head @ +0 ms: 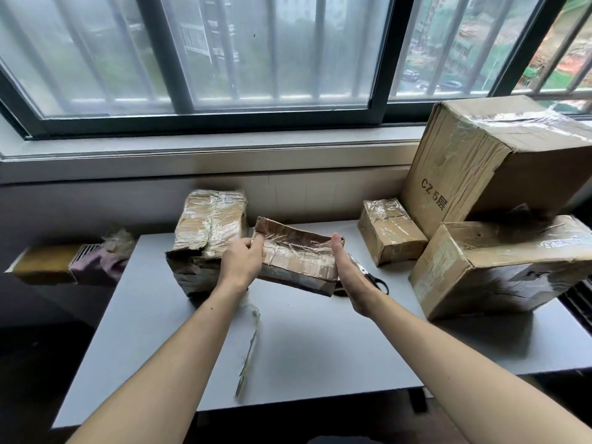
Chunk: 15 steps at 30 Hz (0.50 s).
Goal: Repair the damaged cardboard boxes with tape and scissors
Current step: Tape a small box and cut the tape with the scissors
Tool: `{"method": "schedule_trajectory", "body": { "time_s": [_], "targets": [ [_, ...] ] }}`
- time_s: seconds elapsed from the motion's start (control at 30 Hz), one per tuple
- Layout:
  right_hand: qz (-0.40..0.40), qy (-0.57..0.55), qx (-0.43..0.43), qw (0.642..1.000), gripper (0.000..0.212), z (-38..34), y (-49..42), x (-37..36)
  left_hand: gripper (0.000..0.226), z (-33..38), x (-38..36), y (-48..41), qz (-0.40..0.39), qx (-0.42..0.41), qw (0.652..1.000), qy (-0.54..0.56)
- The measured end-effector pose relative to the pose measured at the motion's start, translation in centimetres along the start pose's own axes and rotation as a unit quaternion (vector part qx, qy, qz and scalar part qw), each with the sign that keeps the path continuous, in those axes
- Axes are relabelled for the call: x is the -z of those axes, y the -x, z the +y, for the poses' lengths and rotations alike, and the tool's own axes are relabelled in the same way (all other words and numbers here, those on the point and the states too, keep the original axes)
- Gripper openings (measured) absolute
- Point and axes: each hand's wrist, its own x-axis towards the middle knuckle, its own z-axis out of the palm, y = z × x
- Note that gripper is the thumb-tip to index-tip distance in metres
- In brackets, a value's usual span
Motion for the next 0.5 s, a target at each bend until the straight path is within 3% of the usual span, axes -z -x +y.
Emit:
{"method": "schedule_trajectory", "body": {
  "time_s": [0.13, 0.23, 0.3, 0.4, 0.5],
  "targets": [
    [0.011, -0.002, -0.011, 1.0, 0.089, -1.4, 1.9, -0.2, 0.055, -0.7, 0.2, -0.6, -0.022, -0.006, 1.0, -0.012],
    [0.022, -0.042, -0.046, 0.998, 0.07, -1.4, 3.0, 0.7, 0.046, -0.7, -0.3, -1.1, -0.069, -0.02, 0.997, 0.037],
    [0.043, -0.076, -0.064, 0.994, 0.072, -0.8, 3.4, 1.4, 0.041, -0.4, -1.2, -1.5, -0.098, -0.029, 0.989, 0.104],
    [0.085, -0.145, -0.082, 0.982, 0.079, -0.1, 3.2, 2.2, 0.012, 0.1, -2.7, -1.8, -0.153, -0.049, 0.974, 0.157],
    [0.086, -0.184, -0.081, 0.976, 0.08, 0.0, 2.3, 3.0, 0.034, 0.9, -4.3, -2.4, -0.211, -0.062, 0.961, 0.168]
  ]
}}
